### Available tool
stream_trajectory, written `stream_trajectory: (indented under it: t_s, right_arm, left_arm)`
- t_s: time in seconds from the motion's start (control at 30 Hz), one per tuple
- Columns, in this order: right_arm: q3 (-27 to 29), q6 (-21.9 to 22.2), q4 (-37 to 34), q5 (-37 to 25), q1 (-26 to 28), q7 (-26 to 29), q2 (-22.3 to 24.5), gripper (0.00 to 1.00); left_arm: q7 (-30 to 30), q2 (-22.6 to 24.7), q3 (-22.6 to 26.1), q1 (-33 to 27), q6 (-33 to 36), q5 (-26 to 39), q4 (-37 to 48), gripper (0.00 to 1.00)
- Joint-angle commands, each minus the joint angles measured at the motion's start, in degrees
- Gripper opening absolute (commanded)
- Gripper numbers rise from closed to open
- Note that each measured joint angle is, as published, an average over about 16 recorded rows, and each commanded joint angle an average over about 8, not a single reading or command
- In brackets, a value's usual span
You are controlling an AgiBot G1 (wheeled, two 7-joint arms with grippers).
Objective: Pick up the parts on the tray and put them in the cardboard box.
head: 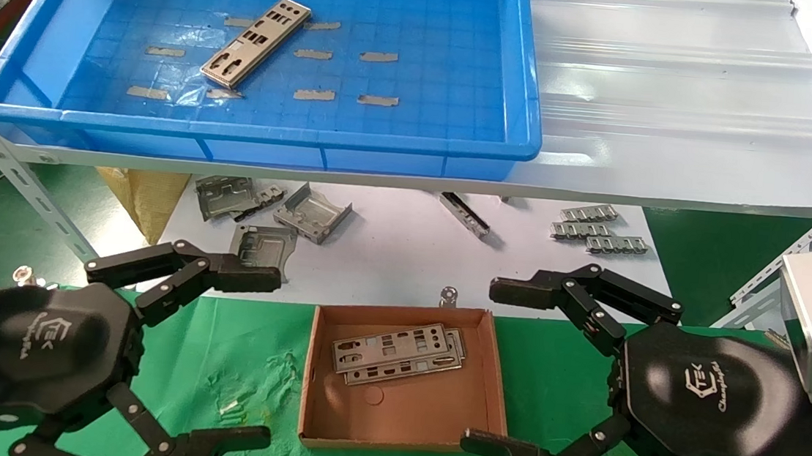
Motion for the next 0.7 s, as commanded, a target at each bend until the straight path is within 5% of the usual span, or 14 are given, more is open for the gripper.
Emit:
stream_trajectory:
  t_s: [0.03, 0.13, 0.4, 0.7]
  right_arm:
    - [0.00, 0.00, 0.00, 0.00, 0.00, 0.00, 0.00, 1.00]
    - [0.00, 0.00, 0.00, 0.00, 0.00, 0.00, 0.00, 1.00]
    - [0.00, 0.00, 0.00, 0.00, 0.00, 0.00, 0.00, 0.00]
    - [0.00, 0.00, 0.00, 0.00, 0.00, 0.00, 0.00, 0.00]
  left_arm:
    - [0.00, 0.00, 0.00, 0.00, 0.00, 0.00, 0.00, 1.00]
    - [0.00, 0.00, 0.00, 0.00, 0.00, 0.00, 0.00, 1.00]
    - [0.00, 0.00, 0.00, 0.00, 0.00, 0.00, 0.00, 1.00]
    - [0.00, 0.00, 0.00, 0.00, 0.00, 0.00, 0.00, 1.00]
